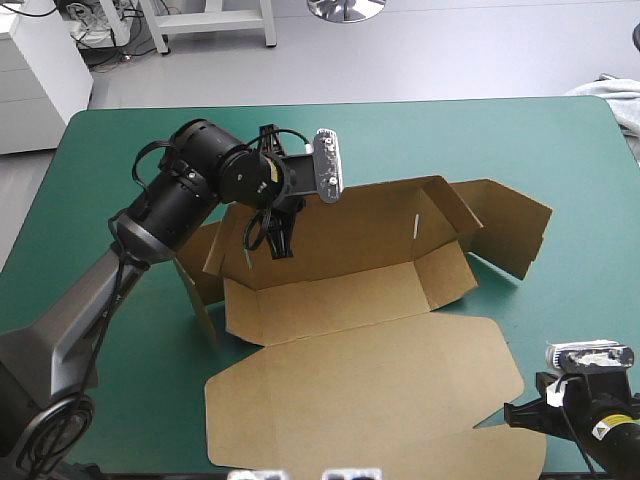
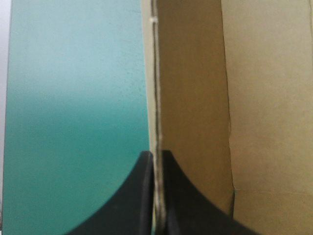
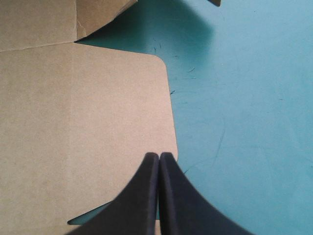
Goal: Fold the box
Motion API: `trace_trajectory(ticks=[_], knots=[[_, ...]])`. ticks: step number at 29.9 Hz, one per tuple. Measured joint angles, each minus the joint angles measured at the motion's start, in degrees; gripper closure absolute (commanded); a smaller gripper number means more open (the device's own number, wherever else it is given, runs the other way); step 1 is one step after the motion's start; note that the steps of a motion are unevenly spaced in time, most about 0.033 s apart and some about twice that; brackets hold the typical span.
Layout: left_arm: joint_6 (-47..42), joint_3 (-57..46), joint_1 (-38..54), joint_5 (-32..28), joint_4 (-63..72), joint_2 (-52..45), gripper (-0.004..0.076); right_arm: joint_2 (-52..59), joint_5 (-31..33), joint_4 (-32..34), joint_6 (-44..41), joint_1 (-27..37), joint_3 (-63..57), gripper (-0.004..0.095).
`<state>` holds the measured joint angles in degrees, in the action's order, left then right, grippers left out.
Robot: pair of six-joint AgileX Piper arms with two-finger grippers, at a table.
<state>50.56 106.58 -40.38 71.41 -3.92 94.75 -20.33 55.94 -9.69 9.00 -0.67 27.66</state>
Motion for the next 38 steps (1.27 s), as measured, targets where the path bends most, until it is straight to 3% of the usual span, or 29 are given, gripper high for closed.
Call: trace_trajectory(ticks=[9, 17, 23, 30, 38], knots=[[-1.0, -4.4, 0.1, -7.2, -2.0, -0.1, 0.0734, 0.0, 0.0, 0.0, 0.0, 0.0, 0.0, 0.0927], [-10.3, -9.9, -4.4, -13.0, -16.0, -0.1, 0.0734, 0.0, 0.0, 0.0, 0.0, 0.0, 0.0, 0.0927], [-20.7, -14.3, -11.2, -16.5, -27.7, -0.1, 0.0734, 0.0, 0.0, 0.0, 0.0, 0.0, 0.0, 0.0925], [-38.7, -19.7, -18.8, -21.4, -44.8, -0.1, 0.0734, 0.0, 0.0, 0.0, -0.1, 0.0, 0.0, 0.0925], [-56.4, -28.3, -24.0, -22.4, -63.3, -0.1, 0.0734, -0.1, 0.0, 1.7, -3.6, 0.0, 5.3, 0.0925]])
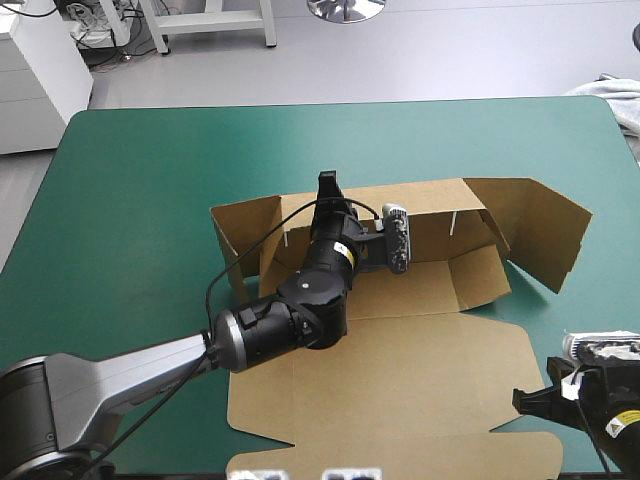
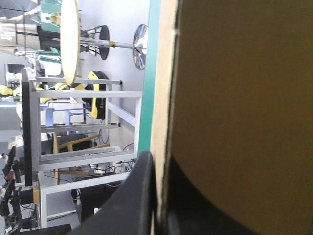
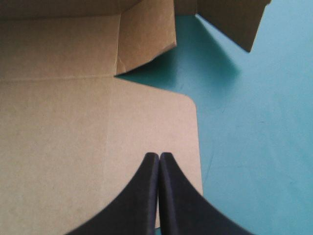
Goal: Fold the box
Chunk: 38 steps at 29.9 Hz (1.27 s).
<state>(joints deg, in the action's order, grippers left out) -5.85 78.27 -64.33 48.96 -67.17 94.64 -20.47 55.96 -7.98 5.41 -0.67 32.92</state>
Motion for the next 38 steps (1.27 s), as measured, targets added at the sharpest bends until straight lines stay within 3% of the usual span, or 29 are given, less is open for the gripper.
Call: trace_trajectory(ticks=[5, 22, 30, 38], knots=[[-8.5, -3.4, -1.2, -0.2, -6.1, 0.0, 0.0734, -3.9, 0.0, 2.2, -2.9, 0.0, 6.6, 0.0925], [-10.3, -4.7, -1.5, 0.8, -7.1, 0.0, 0.0734, -41.6, -2.5, 1.0, -1.1, 0.0, 42.7, 0.0925], [-10.3, -4.7, -1.5, 0.9, -7.0, 0.0, 0.0734, -62.6, 3.9, -5.3, 4.2, -0.1, 61.7, 0.0925], [-10.3, -4.7, -1.5, 1.0, -7.0, 0.0, 0.0734, -77.6, 12.0, -5.8, 4.9, -0.2, 75.2, 0.0926]])
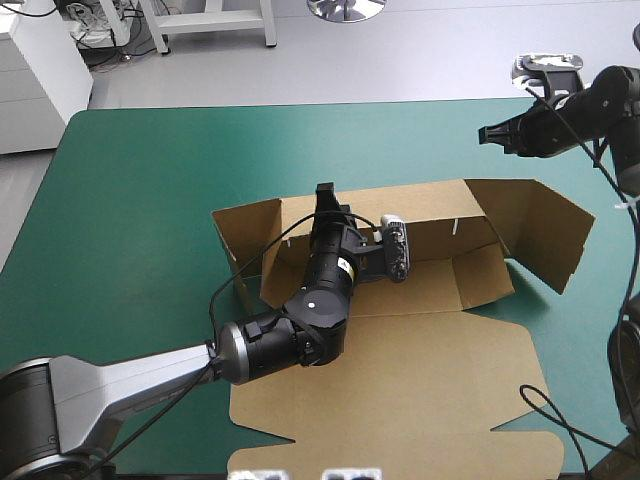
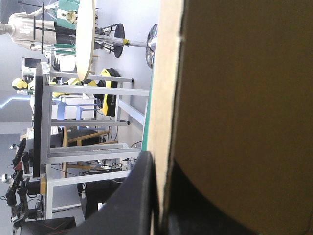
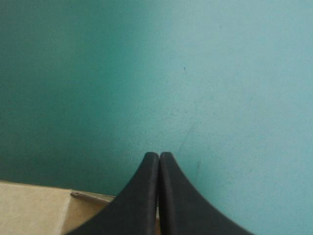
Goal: Fold the box
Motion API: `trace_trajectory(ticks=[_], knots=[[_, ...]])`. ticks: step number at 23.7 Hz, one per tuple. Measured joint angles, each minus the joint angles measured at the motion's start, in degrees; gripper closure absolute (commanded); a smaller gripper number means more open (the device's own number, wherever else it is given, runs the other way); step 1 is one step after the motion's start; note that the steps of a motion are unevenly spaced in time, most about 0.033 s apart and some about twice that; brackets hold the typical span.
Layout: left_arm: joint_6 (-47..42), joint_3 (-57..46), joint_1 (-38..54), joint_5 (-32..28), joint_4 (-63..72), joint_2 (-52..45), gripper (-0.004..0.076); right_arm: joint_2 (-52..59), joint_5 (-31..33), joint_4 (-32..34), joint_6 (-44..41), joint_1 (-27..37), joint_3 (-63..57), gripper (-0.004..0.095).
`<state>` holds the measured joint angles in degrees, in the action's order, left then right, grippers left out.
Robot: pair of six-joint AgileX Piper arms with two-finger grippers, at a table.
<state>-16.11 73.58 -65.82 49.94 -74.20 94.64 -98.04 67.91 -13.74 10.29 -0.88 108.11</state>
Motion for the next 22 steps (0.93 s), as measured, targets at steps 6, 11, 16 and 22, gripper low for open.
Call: trace_trajectory(ticks=[6, 11, 16, 22], knots=[[-0.2, 0.0, -0.1, 0.4, 0.0, 0.0, 0.0734, -6.5, 3.2, 0.3, 0.0, 0.1, 2.2, 0.0926], [-1.2, 0.0, -0.1, 1.1, 0.2, 0.0, 0.0734, -7.0, 3.2, 0.2, 0.0, 0.4, 2.2, 0.0927], [-1.3, 0.0, -0.1, 1.3, 0.2, 0.0, 0.0734, -3.7, 2.8, -1.3, 2.2, 0.5, -6.1, 0.0927], [-1.4, 0.0, -0.2, 1.5, 0.2, 0.0, 0.0734, 2.0, 2.1, -4.6, 5.4, 5.1, -13.2, 0.0927]])
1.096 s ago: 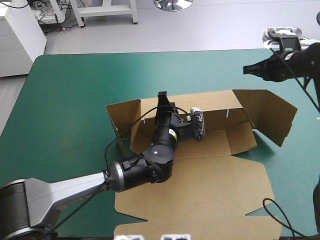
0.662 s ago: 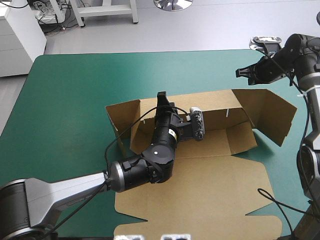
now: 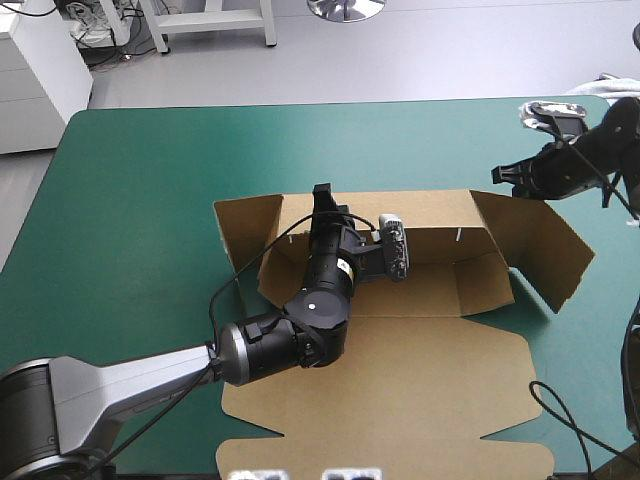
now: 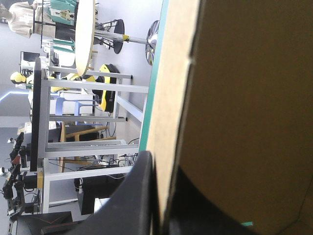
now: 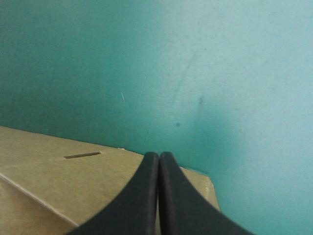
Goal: Fold the box
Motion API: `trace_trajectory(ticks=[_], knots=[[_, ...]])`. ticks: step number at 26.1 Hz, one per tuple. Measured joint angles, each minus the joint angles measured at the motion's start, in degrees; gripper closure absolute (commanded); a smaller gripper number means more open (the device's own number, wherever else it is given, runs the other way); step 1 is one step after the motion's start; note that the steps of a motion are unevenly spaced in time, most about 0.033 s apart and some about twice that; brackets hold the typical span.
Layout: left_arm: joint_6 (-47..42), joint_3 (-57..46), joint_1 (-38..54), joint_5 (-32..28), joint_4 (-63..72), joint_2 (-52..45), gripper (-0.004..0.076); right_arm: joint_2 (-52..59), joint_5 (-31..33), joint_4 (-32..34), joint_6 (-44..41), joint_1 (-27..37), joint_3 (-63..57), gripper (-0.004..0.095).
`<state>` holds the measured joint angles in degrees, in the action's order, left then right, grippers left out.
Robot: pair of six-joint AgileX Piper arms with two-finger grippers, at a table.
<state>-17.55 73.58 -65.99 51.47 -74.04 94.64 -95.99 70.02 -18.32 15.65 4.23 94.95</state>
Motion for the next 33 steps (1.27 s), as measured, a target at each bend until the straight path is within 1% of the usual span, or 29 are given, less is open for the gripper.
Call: trace_trajectory(ticks=[1, 3, 5, 8, 10, 14, 22, 24, 25, 27, 31, 33], knots=[[-0.1, 0.0, 0.0, 0.0, 0.0, 0.0, 0.0734, 0.4, -0.1, -0.6, 0.6, 1.1, -0.8, 0.0927], [-3.0, 0.0, 0.0, -0.1, -0.2, 0.0, 0.0734, 1.2, -0.2, -2.2, 2.3, 3.5, -2.7, 0.0927], [-4.2, 0.0, 0.0, -0.4, -0.4, 0.0, 0.0734, 1.4, -0.4, -5.4, 5.8, 5.7, -4.7, 0.0927], [-4.5, 0.0, 0.0, -0.3, -0.4, 0.0, 0.0734, 1.4, -1.0, -10.8, 10.0, 7.3, -6.5, 0.0927], [-4.6, 0.0, 0.0, -0.2, -0.4, 0.0, 0.0734, 1.4, -1.1, -12.5, 11.3, 7.9, -6.9, 0.0927], [-4.7, 0.0, 0.0, -0.3, -0.4, 0.0, 0.0734, 0.6, -1.1, -13.3, 11.6, 8.9, -7.1, 0.0927], [-5.0, 0.0, 0.0, -0.1, -0.4, 0.0, 0.0734, -5.2, -0.5, -13.6, 13.3, 11.9, -7.3, 0.0927], [-5.0, 0.0, 0.0, -0.2, -0.4, 0.0, 0.0734, -6.0, -0.5, -16.2, 14.3, 12.0, -7.3, 0.0927], [-5.0, 0.0, 0.0, -0.1, -0.4, 0.0, 0.0734, -6.1, -0.5, -19.2, 15.4, 12.0, -7.3, 0.0927], [-5.1, 0.0, 0.0, 0.3, -0.4, 0.0, 0.0734, -6.1, -0.6, -20.9, 15.8, 12.0, -7.3, 0.0927], [-5.2, 0.0, 0.0, 0.6, -0.4, 0.0, 0.0734, -5.7, -0.9, -21.3, 15.8, 12.0, -8.2, 0.0927], [-5.2, 0.0, 0.0, 0.6, -0.4, 0.0, 0.0734, -4.1, -1.5, -21.5, 16.3, 12.0, -11.7, 0.0927]])
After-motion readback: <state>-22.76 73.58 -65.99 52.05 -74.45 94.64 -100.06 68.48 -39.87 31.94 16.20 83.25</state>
